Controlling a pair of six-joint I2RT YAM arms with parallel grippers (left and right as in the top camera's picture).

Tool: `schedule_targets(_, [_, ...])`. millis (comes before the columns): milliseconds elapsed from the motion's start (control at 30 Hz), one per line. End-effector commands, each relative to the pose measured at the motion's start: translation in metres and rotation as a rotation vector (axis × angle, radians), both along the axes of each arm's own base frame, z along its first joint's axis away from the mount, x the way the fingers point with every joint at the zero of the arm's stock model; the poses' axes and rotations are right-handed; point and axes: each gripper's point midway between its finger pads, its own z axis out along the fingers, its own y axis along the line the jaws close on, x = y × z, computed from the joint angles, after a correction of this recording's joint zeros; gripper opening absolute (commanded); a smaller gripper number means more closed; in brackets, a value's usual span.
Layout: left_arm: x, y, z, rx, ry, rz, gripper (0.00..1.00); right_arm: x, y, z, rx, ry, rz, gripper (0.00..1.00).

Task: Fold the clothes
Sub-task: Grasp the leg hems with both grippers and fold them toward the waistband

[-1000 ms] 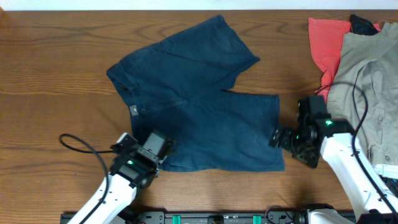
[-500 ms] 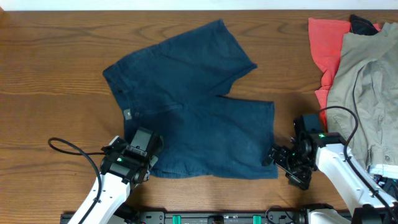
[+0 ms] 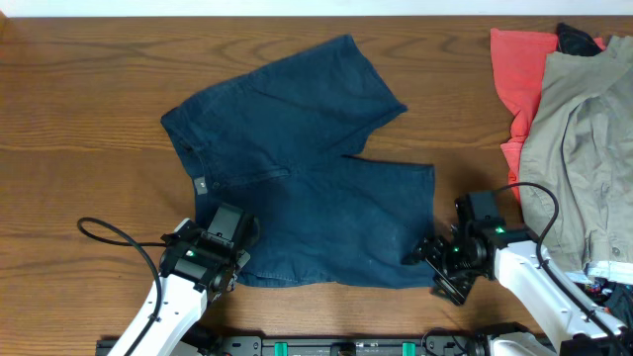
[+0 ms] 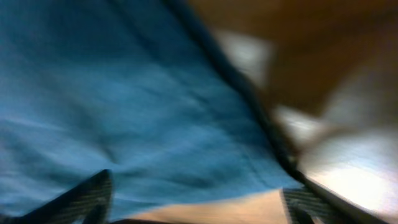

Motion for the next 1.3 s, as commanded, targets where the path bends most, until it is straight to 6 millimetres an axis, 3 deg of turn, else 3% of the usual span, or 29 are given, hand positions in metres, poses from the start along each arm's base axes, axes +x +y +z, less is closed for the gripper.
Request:
schedule_targets(0, [0.003,0.001,0.004,0.007,-0.002,-0.009,0.06,-0.008,-0.008,-0.023,-0.07,0.034,-0.078,0.71])
schedule_targets(100, [0.003,0.001,0.004,0.007,-0.002,-0.009,0.06,-0.005,-0.009,-0.028,-0.081,0.022,-0.113,0.5])
schedule_targets(267, [0.002,0.0,0.003,0.005,-0.001,-0.009,0.06,-0.003,-0.027,-0.035,-0.189,0.01,-0.145,0.01])
schedule_targets(400, [0.0,-0.003,0.003,-0.01,0.017,-0.046,0.06,0.008,-0.037,-0.033,-0.246,-0.034,-0.141,0.01])
schedule_targets(500, [0.001,-0.013,0.005,-0.047,0.031,-0.138,0.06,0.031,-0.039,-0.018,-0.25,-0.117,-0.095,0.01])
schedule_targets(633, [0.008,-0.032,0.018,-0.114,0.02,-0.269,0.06,0.066,-0.052,0.014,-0.301,-0.206,-0.07,0.01])
schedule_targets(833, [0.007,-0.059,0.037,-0.212,0.024,-0.413,0.06,0.091,-0.091,0.065,-0.392,-0.232,-0.082,0.01])
schedule_targets(1033, [-0.017,-0.083,0.046,-0.261,0.09,-0.543,0.06,0.089,-0.119,0.108,-0.414,-0.227,-0.053,0.01])
schedule_targets(1133, [-0.03,-0.107,0.062,-0.351,0.097,-0.628,0.06,0.081,-0.126,0.127,-0.42,-0.229,-0.043,0.01])
schedule_targets(1267, [-0.036,-0.122,0.09,-0.389,0.055,-0.686,0.06,0.071,-0.128,0.152,-0.432,-0.263,-0.008,0.01])
